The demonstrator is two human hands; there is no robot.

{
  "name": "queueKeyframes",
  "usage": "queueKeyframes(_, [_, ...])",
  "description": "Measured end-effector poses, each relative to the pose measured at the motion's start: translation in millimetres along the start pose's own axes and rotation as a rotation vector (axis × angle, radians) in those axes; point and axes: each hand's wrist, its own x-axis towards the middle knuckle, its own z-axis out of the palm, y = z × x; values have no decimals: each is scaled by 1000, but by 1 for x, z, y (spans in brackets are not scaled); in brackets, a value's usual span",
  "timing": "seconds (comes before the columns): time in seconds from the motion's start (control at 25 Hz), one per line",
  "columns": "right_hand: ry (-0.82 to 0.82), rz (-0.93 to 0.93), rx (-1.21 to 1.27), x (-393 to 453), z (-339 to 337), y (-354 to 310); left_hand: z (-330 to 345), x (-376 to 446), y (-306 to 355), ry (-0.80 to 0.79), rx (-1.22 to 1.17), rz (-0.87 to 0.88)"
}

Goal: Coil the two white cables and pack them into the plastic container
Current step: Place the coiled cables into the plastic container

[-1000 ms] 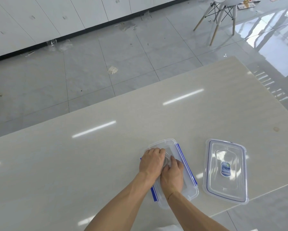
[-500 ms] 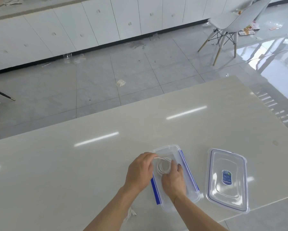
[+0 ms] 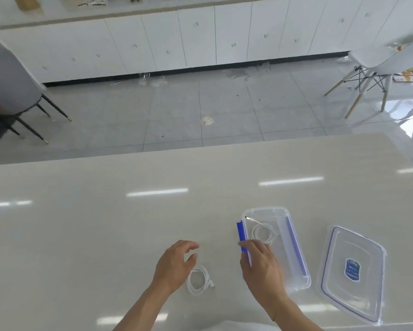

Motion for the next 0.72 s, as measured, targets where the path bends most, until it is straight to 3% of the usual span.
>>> queueKeyframes(0.12, [-128, -146, -43, -15, 20, -12, -4, -20, -26, -73, 21, -76])
queueKeyframes(0.32, [-464, -55, -214, -18, 52, -15, -2, -36, -49, -142, 75, -115])
queueKeyframes(0.72, [-457, 47, -268, -4, 84, -25, 9, -9, -51, -197, 160, -68])
